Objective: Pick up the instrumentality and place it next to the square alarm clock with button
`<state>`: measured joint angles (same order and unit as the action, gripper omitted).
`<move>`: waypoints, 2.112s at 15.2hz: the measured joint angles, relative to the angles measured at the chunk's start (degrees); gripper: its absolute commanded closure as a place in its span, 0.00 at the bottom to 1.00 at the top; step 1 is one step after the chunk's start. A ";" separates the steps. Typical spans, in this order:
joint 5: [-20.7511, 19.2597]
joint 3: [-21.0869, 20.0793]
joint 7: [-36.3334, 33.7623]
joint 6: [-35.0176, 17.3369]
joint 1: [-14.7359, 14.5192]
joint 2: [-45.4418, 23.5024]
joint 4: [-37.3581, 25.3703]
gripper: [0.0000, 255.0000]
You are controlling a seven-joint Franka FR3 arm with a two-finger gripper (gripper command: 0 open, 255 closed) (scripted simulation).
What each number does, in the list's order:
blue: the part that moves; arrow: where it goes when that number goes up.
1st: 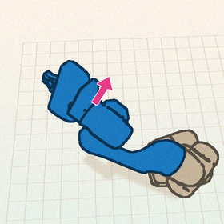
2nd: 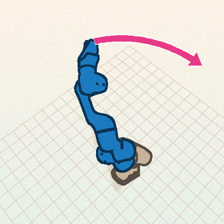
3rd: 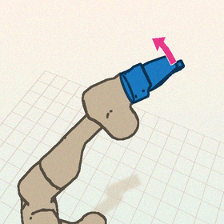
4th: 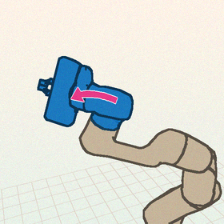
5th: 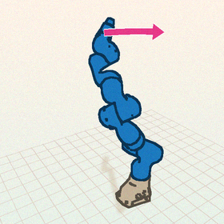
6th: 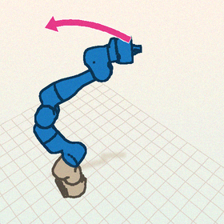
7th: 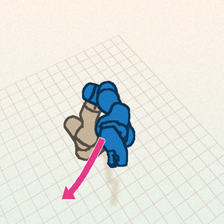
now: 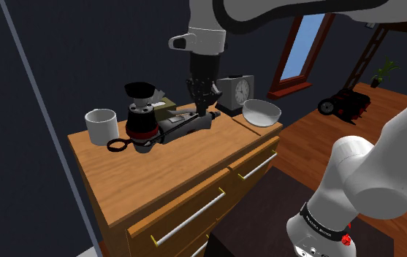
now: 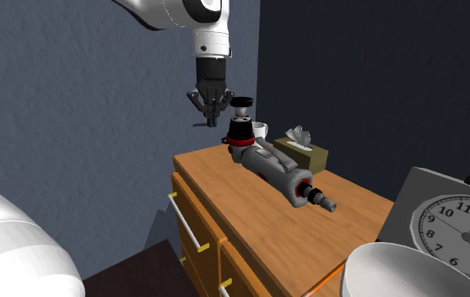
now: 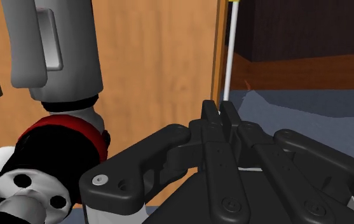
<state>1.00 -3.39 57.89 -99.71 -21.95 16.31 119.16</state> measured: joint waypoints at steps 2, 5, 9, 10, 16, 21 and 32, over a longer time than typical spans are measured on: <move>-0.02 0.05 0.04 1.52 0.03 0.14 -1.37 1.00; -0.01 -0.01 -0.09 3.79 0.00 -0.04 -3.82 1.00; -0.01 -0.05 -0.19 6.81 -0.03 -0.34 -7.14 1.00; -0.04 0.02 -0.12 7.67 0.01 -0.36 -8.02 1.00; -0.93 2.57 3.69 9.86 1.51 1.69 -8.13 1.00; -2.91 7.29 10.69 10.28 4.16 3.48 -6.84 1.00; -7.56 17.92 26.00 10.11 9.72 4.79 -6.20 1.00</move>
<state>-6.56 14.53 83.89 -89.60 -12.23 21.09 112.96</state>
